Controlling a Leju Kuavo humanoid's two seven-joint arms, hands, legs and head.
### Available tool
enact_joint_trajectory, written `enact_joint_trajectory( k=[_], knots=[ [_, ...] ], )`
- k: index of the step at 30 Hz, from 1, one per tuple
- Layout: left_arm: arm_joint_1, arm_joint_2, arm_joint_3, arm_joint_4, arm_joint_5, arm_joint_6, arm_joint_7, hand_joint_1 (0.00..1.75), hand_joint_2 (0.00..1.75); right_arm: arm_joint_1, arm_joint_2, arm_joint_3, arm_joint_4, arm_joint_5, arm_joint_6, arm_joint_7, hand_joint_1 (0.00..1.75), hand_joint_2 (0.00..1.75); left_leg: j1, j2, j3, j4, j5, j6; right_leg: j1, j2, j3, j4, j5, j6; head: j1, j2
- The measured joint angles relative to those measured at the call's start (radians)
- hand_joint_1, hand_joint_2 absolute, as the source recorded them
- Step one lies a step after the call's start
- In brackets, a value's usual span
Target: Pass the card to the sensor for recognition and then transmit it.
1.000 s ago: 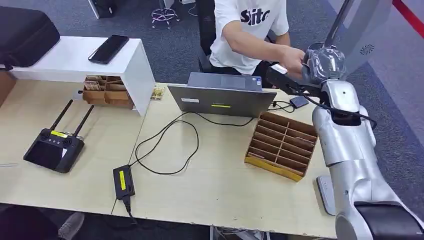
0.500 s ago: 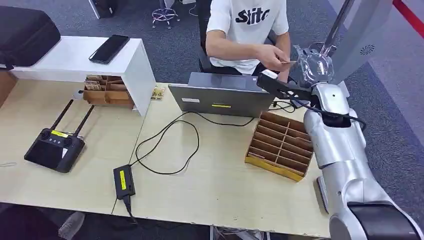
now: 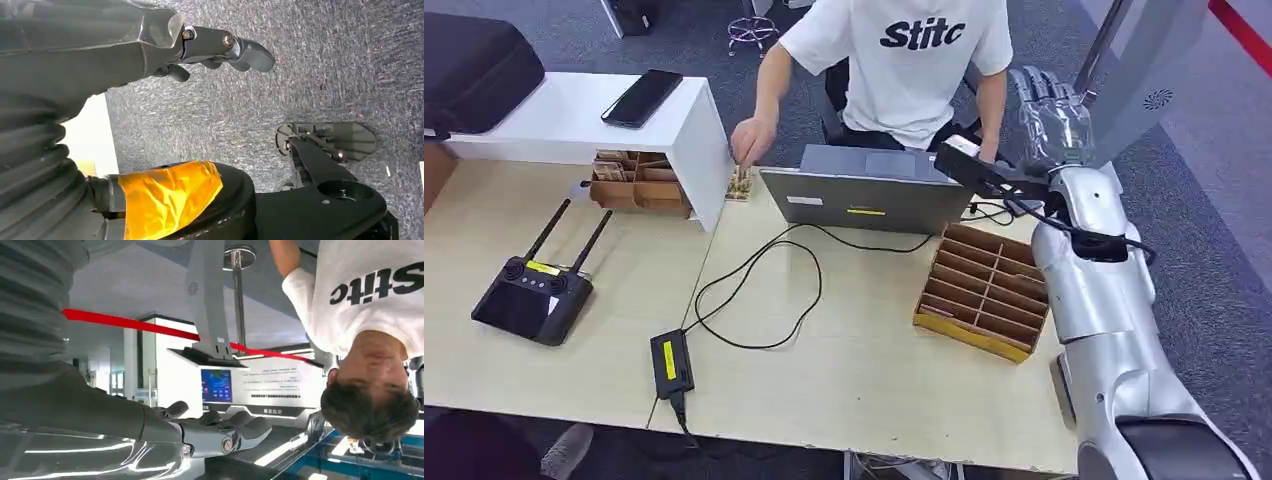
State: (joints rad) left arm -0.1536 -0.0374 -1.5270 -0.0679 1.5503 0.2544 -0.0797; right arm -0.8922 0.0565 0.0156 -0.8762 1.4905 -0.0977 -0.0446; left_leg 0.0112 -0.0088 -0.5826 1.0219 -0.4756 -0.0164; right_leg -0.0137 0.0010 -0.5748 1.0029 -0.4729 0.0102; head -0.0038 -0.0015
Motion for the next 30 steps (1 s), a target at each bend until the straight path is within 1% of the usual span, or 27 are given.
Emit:
enact_joint_trajectory(
  k=[3,6,10,13,15,17,22,30],
  knots=[
    [0.0,0.0,0.0,0.0,0.009,0.002,0.0,0.0,1.75,0.021,0.0,0.0,-0.037,-0.024,-0.015,-0.024,0.0,1.75,0.0,0.0,0.0,0.0,0.0,0.0,0.0,0.0,0.0,0.0,0.0,0.0,0.0,0.0],
    [0.001,0.0,0.0,0.0,0.018,0.01,0.001,0.0,1.75,0.094,0.003,0.0,-0.17,-0.072,-0.028,-0.07,0.0,1.75,0.0,-0.001,0.0,0.0,0.0,0.0,0.0,-0.001,0.0,0.0,0.0,0.0,0.0,0.0],
    [0.004,-0.002,0.001,0.0,0.018,0.02,0.002,0.0,1.75,0.255,0.006,0.027,-0.433,-0.126,-0.043,-0.111,0.0,1.75,0.0,-0.002,0.0,0.0,-0.001,0.0,0.0,-0.002,0.0,-0.001,-0.002,0.0,0.0,0.0],
    [0.01,-0.003,0.012,0.0,0.021,0.029,0.001,0.0,1.75,0.394,-0.002,0.057,-0.634,-0.169,-0.095,-0.141,0.0,1.75,0.0,-0.002,0.0,0.0,-0.003,0.0,0.0,-0.002,0.0,-0.001,-0.003,0.0,0.0,0.0],
    [0.013,-0.005,0.02,0.0,0.021,0.032,0.002,0.0,1.75,0.48,-0.016,0.071,-0.741,-0.17,-0.124,-0.15,0.0,1.75,0.0,-0.002,-0.001,0.0,-0.004,0.0,0.0,-0.002,0.0,-0.001,-0.004,0.001,0.0,0.0],
    [0.014,-0.007,0.029,0.0,0.021,0.035,0.002,0.0,1.75,0.537,-0.025,0.083,-0.818,-0.171,-0.133,-0.151,0.0,1.75,0.0,-0.002,-0.001,0.0,-0.004,0.0,0.0,-0.001,0.0,-0.001,-0.004,0.001,0.0,0.0],
    [0.013,-0.008,0.034,0.0,0.021,0.036,0.002,0.0,1.75,0.589,-0.041,0.089,-0.911,-0.171,-0.133,-0.151,0.0,1.75,0.0,-0.002,-0.001,0.0,-0.004,0.0,0.0,-0.001,0.0,-0.001,-0.004,0.001,0.0,0.0],
    [0.013,-0.008,0.034,0.0,0.021,0.036,0.002,0.0,1.75,0.608,-0.054,0.098,-0.957,-0.171,-0.133,-0.151,0.0,1.75,0.0,-0.002,0.0,0.0,-0.004,0.001,0.0,-0.001,0.0,-0.001,-0.004,0.001,0.0,0.0]
  ],
)
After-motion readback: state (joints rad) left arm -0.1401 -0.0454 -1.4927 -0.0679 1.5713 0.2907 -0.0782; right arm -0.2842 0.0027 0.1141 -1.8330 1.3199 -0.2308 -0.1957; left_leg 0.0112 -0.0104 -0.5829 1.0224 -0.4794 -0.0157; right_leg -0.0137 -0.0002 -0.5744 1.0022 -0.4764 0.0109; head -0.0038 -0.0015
